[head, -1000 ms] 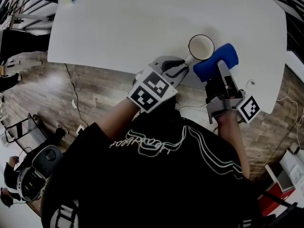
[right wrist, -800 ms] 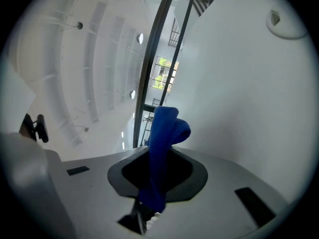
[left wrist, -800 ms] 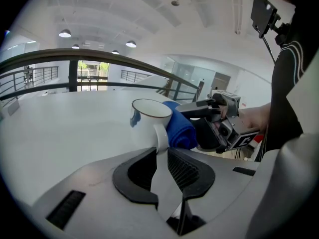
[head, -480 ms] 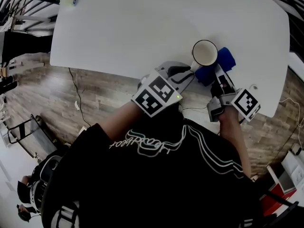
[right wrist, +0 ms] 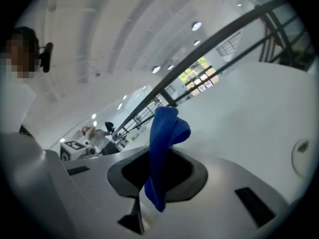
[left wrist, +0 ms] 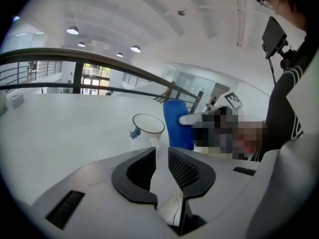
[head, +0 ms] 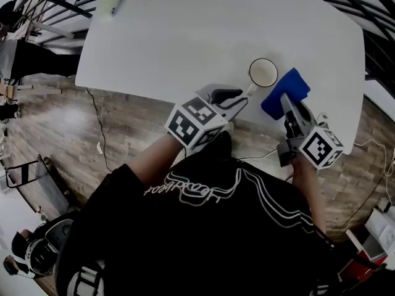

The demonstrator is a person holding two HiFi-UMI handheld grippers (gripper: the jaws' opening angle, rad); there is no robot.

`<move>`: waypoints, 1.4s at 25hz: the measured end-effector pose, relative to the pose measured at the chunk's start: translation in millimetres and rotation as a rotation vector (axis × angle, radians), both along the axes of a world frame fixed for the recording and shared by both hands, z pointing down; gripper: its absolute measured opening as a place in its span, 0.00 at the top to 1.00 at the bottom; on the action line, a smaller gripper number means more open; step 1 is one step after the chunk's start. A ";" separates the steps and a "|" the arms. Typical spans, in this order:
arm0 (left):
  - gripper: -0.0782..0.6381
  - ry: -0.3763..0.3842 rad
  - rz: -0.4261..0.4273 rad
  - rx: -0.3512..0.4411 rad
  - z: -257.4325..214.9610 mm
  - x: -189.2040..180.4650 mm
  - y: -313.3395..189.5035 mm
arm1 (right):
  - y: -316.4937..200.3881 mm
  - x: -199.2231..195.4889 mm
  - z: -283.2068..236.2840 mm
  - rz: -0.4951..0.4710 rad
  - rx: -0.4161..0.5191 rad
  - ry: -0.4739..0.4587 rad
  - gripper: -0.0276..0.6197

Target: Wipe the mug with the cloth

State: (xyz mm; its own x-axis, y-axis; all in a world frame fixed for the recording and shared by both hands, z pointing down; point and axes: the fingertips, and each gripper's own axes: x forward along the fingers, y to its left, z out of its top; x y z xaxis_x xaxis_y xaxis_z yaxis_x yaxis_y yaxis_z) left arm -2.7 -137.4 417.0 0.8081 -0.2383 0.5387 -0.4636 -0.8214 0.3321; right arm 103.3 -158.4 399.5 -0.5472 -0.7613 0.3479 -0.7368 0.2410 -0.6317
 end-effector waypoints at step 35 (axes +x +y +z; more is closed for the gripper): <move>0.88 0.257 -0.005 0.275 -211.3 40.6 251.3 | 266.1 -20.7 -180.6 -0.276 0.384 0.168 0.87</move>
